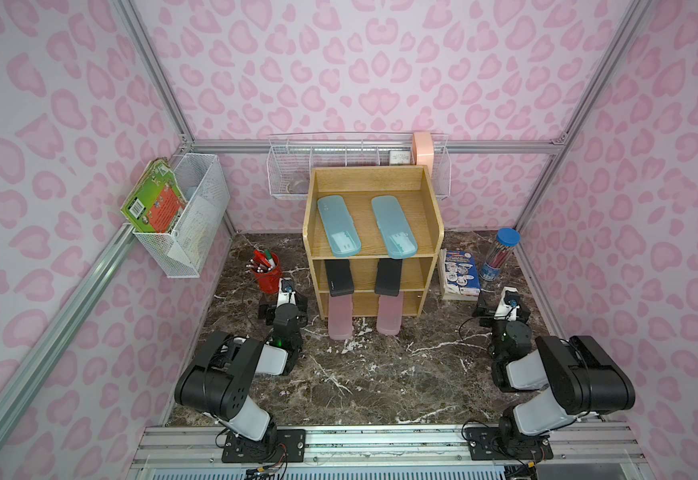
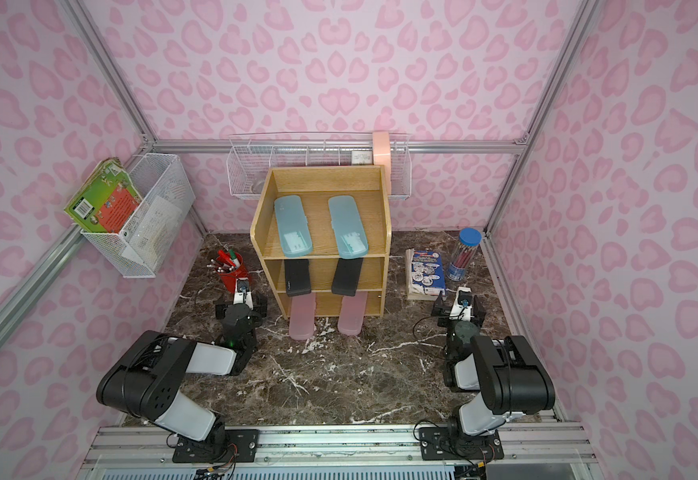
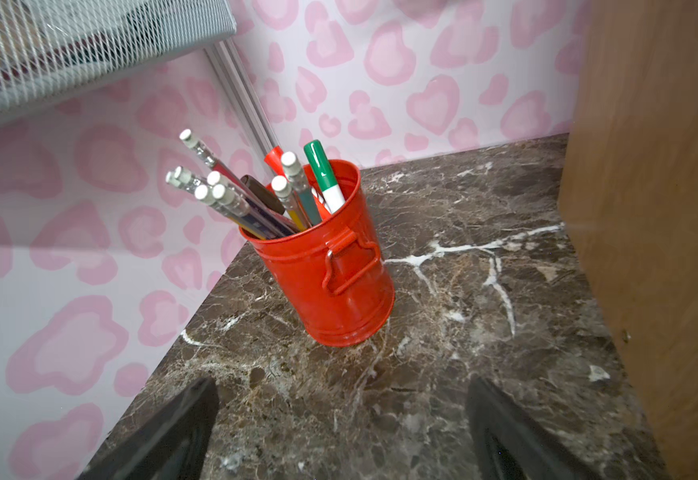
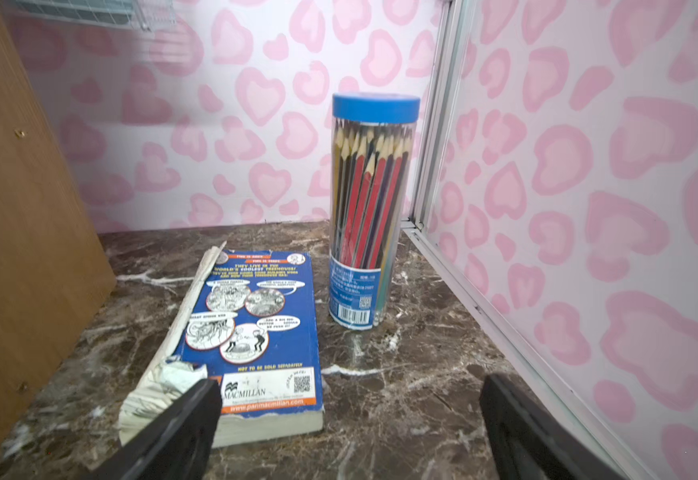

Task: Place the pencil cases on the shelf according to color
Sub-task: Reset both arms

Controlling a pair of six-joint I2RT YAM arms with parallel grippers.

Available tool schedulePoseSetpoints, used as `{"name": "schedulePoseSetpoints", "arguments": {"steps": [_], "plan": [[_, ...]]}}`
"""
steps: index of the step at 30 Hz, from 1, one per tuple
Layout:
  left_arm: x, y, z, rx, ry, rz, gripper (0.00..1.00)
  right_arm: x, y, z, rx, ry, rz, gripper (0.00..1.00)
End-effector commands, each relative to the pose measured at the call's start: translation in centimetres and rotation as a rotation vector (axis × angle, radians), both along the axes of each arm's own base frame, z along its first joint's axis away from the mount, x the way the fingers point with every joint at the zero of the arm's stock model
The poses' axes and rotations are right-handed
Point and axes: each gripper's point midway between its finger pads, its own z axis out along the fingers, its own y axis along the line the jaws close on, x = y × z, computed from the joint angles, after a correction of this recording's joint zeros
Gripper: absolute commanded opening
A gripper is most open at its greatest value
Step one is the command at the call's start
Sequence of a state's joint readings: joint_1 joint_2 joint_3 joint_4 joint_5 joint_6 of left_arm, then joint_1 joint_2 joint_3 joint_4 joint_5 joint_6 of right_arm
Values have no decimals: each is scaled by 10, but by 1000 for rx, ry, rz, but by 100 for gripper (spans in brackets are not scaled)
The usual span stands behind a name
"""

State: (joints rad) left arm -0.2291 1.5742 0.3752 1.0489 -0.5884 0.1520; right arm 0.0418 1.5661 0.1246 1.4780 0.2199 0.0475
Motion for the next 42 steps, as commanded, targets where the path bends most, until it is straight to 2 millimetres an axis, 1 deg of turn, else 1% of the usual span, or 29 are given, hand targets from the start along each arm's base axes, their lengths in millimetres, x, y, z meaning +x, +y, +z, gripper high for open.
{"name": "schedulePoseSetpoints", "arguments": {"steps": [1,4,6,8,10,12,13,15,17,18,20,27,30,32,42], "plan": [[9,0,-15,-87,94,-41,98,2,3,8,-3,-31,26,100],[16,3,-19,-129,130,-59,99,1,-3,7,8,-27,-13,100],[15,6,-20,-147,126,-61,98,-1,-5,9,7,-44,-27,100],[11,6,-19,-161,109,-74,99,-4,-5,10,6,-47,-31,100],[1,0,-27,-175,100,-108,99,-6,-6,11,8,-59,-34,100],[-5,-2,-23,-152,32,-130,99,-7,-5,11,7,-59,-33,100],[-4,-3,-22,-133,19,-144,99,-7,-6,11,8,-62,-35,100],[3,-4,-23,-122,18,-147,99,-6,-6,12,9,-61,-39,100],[10,-1,-29,-153,98,-113,99,-4,-7,11,9,-54,-42,100],[9,3,-29,-183,107,-107,99,-2,-7,10,9,-45,-43,100],[10,3,-30,-185,110,-107,99,1,-7,7,9,-30,-46,100],[10,3,-30,-182,111,-108,99,1,-6,8,5,-30,-43,100],[9,3,-30,-183,109,-108,99,11,-8,2,7,13,-65,100],[9,3,-30,-183,110,-108,99,9,-7,5,-7,-3,-66,100],[9,3,-29,-183,106,-108,99,10,-6,4,-8,1,-68,100]]}}
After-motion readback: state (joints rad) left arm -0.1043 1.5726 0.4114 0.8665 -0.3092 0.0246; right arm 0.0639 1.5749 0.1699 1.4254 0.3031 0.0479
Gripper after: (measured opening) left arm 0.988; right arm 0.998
